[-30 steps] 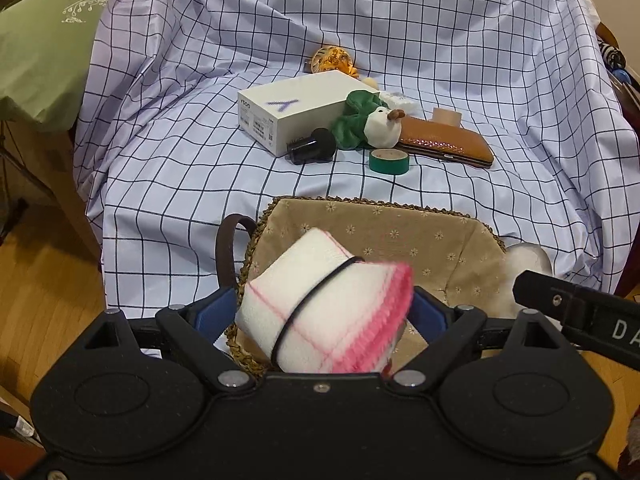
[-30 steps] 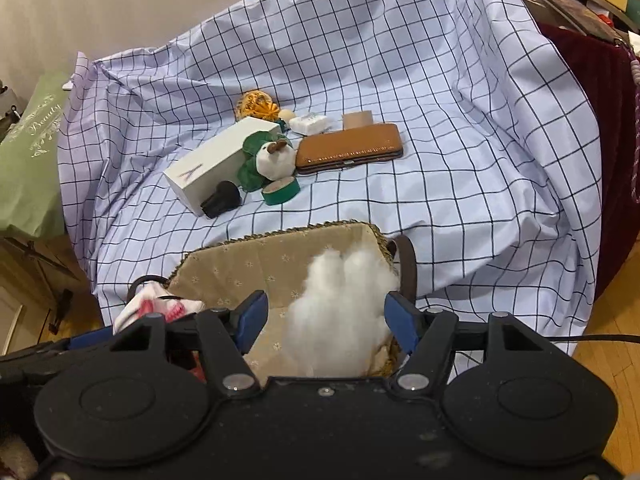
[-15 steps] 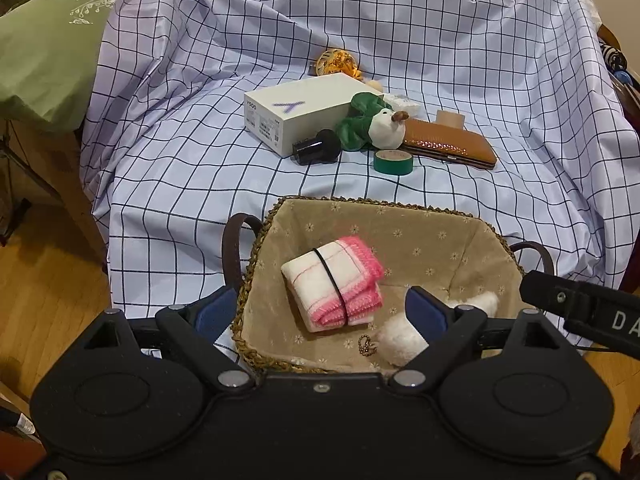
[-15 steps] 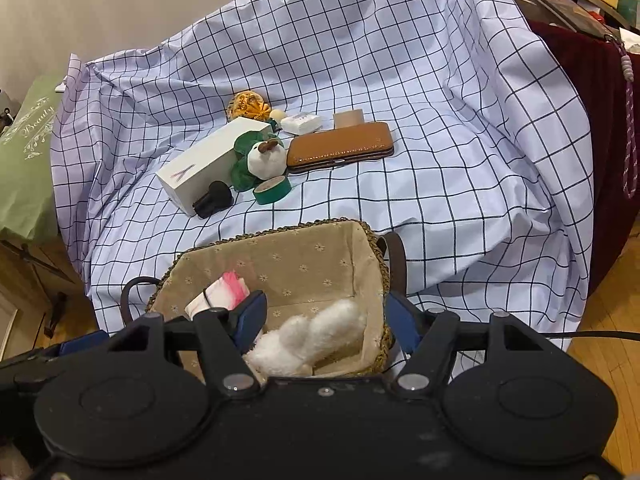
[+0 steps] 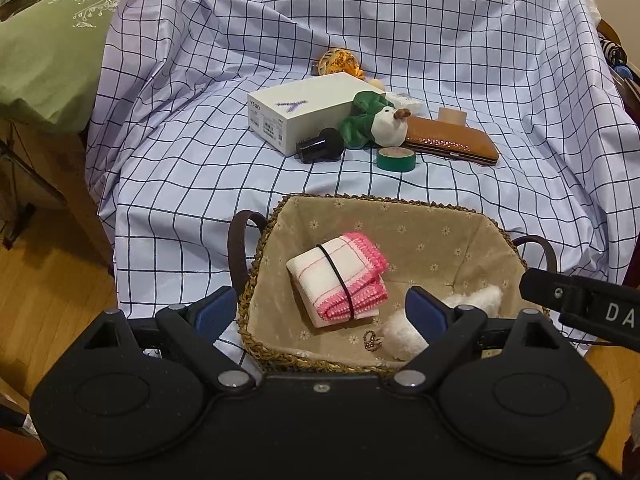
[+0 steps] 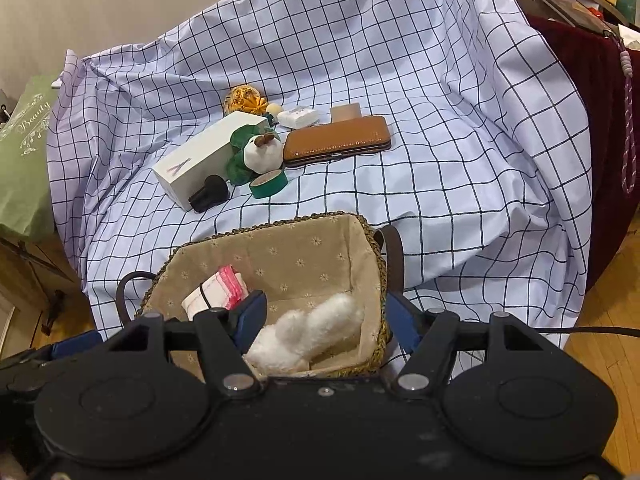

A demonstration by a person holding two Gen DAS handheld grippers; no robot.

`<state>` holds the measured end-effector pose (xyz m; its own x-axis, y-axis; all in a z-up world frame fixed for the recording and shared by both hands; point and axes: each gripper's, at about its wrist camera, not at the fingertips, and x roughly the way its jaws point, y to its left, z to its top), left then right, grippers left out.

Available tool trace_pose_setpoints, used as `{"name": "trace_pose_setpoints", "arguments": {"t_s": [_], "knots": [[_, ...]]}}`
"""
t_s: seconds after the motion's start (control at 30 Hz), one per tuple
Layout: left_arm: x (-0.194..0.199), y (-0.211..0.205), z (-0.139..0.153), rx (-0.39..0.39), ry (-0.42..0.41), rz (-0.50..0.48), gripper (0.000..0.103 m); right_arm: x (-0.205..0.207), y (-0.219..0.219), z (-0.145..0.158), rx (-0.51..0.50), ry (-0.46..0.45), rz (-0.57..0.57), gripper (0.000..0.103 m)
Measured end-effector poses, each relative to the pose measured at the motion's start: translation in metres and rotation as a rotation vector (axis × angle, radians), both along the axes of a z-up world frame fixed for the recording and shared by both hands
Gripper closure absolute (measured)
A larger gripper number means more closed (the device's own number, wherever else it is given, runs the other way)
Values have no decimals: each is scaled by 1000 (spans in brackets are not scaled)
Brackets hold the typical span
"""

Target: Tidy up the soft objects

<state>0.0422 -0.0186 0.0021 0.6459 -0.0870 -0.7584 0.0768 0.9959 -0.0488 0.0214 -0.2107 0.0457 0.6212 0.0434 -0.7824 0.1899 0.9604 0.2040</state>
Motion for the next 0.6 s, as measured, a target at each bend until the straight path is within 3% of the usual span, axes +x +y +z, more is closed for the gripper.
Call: {"name": "trace_pose_setpoints", "arguments": {"t_s": [0.6], "knots": [[-1, 1, -1, 11, -2, 5, 15, -1, 0, -3, -4, 14, -1, 37]]}}
